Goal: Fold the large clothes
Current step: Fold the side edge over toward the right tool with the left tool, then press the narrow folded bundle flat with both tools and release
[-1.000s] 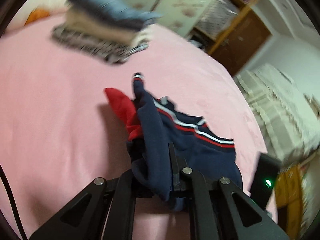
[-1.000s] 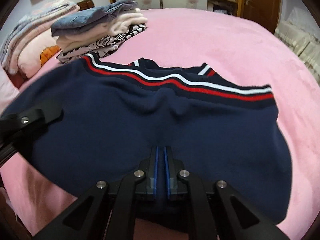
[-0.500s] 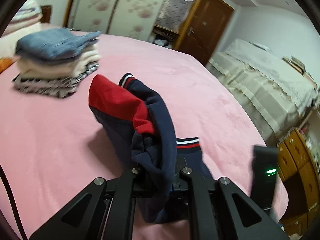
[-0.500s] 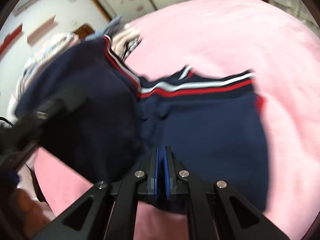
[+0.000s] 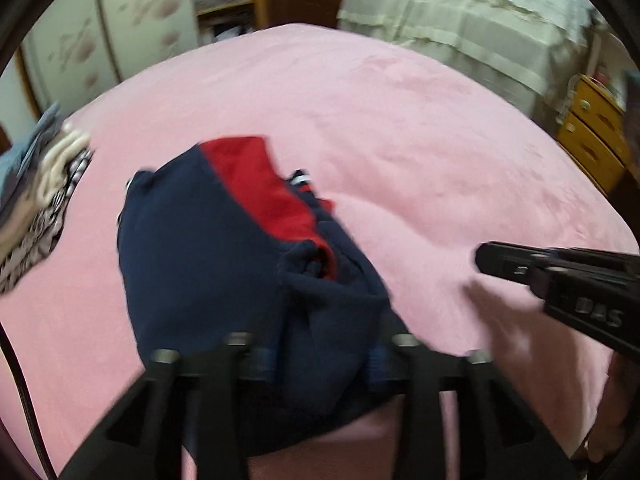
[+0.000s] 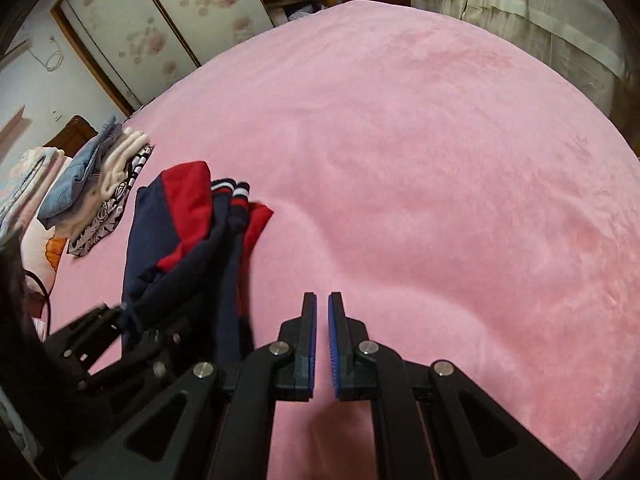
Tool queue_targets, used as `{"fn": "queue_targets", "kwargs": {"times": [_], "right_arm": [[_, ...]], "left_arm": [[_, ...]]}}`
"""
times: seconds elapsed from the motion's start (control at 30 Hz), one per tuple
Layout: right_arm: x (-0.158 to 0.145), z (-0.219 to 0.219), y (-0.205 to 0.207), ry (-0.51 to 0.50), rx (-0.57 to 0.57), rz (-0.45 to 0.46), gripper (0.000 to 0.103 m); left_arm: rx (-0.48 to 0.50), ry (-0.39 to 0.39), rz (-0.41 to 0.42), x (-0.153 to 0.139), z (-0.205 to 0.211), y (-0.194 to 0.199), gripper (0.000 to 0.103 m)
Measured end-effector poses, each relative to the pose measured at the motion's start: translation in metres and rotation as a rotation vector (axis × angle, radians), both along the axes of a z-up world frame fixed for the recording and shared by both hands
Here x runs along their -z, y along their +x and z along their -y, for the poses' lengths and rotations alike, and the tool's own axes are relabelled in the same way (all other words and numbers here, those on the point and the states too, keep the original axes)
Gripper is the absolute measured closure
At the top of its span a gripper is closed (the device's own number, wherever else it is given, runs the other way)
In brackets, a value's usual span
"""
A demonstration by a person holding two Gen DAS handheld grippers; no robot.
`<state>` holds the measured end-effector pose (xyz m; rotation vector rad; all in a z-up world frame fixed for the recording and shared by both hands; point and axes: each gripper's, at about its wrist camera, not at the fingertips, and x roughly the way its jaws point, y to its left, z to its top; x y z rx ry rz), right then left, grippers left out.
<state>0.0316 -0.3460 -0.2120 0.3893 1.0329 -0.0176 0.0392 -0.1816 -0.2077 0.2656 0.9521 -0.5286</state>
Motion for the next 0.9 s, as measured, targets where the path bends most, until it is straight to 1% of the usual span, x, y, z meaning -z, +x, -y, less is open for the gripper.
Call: {"fn": "queue_targets", "kwargs": {"times": [0.03, 0.07, 0.2, 0.27, 0.3, 0.33, 0.4, 0.43, 0.47, 0.5, 0.57, 0.6, 0.67, 0.73, 0.77, 0.8, 0.83, 0.87, 0.9], "right_arm": [[0.000, -0.003, 0.001, 0.001, -0.006, -0.002, 0.097], [-0.001, -0.004, 0.002, 0.002, -0.013, -0.002, 0.097], [-0.011, -0.016, 0.005, 0.005, -0.055, 0.022, 0.097], [-0.019, -0.018, 0.005, 0.020, -0.084, 0.039, 0.097], [-0.022, -0.021, 0.007, 0.031, -0.099, 0.043, 0.095], [-0.026, -0.024, 0.009, 0.045, -0.115, 0.047, 0.091], [-0.034, -0.032, 0.015, 0.079, -0.142, 0.053, 0.068], [-0.037, -0.034, 0.016, 0.091, -0.148, 0.058, 0.063], [-0.039, -0.038, 0.017, 0.101, -0.153, 0.061, 0.055], [-0.040, -0.042, 0.019, 0.106, -0.161, 0.060, 0.054], [-0.038, -0.052, 0.029, 0.101, -0.190, 0.037, 0.054], [-0.034, -0.056, 0.033, 0.094, -0.202, 0.016, 0.054], [-0.027, -0.063, 0.040, 0.080, -0.216, -0.022, 0.054], [-0.022, -0.067, 0.045, 0.059, -0.223, -0.047, 0.054], [-0.019, -0.068, 0.048, 0.056, -0.227, -0.061, 0.064], [-0.016, -0.069, 0.049, 0.059, -0.228, -0.069, 0.087], [-0.013, -0.068, 0.050, 0.076, -0.231, -0.083, 0.088], [-0.009, -0.068, 0.050, 0.092, -0.227, -0.100, 0.089], [-0.006, -0.065, 0.049, 0.116, -0.214, -0.105, 0.091]], "left_arm": [[0.015, -0.014, -0.010, -0.002, -0.001, -0.001, 0.040], [0.025, -0.028, -0.018, -0.005, -0.003, -0.004, 0.035], [0.055, -0.076, -0.027, -0.025, -0.019, -0.018, 0.035], [0.040, -0.114, -0.026, -0.041, -0.039, -0.023, 0.035], [0.029, -0.130, -0.030, -0.046, -0.045, -0.024, 0.035], [0.005, -0.156, -0.038, -0.053, -0.057, -0.022, 0.035], [-0.062, -0.188, -0.063, -0.060, -0.079, -0.018, 0.035], [-0.111, -0.198, -0.086, -0.060, -0.091, -0.014, 0.035], [-0.146, -0.204, -0.102, -0.058, -0.099, -0.011, 0.035], [-0.199, -0.208, -0.129, -0.052, -0.111, -0.005, 0.035], [-0.277, -0.200, -0.184, -0.038, -0.126, 0.007, 0.035], [-0.299, -0.203, -0.206, -0.033, -0.129, 0.011, 0.035], [-0.354, -0.230, -0.269, -0.017, -0.138, 0.021, 0.035], [-0.397, -0.280, -0.324, -0.004, -0.145, 0.029, 0.035], [-0.406, -0.297, -0.339, 0.001, -0.147, 0.032, 0.035], [-0.415, -0.306, -0.356, 0.006, -0.147, 0.036, 0.035], [-0.412, -0.305, -0.364, 0.009, -0.146, 0.038, 0.035], [-0.404, -0.300, -0.365, 0.010, -0.144, 0.039, 0.040], [-0.391, -0.284, -0.360, 0.011, -0.141, 0.040, 0.050]]}}
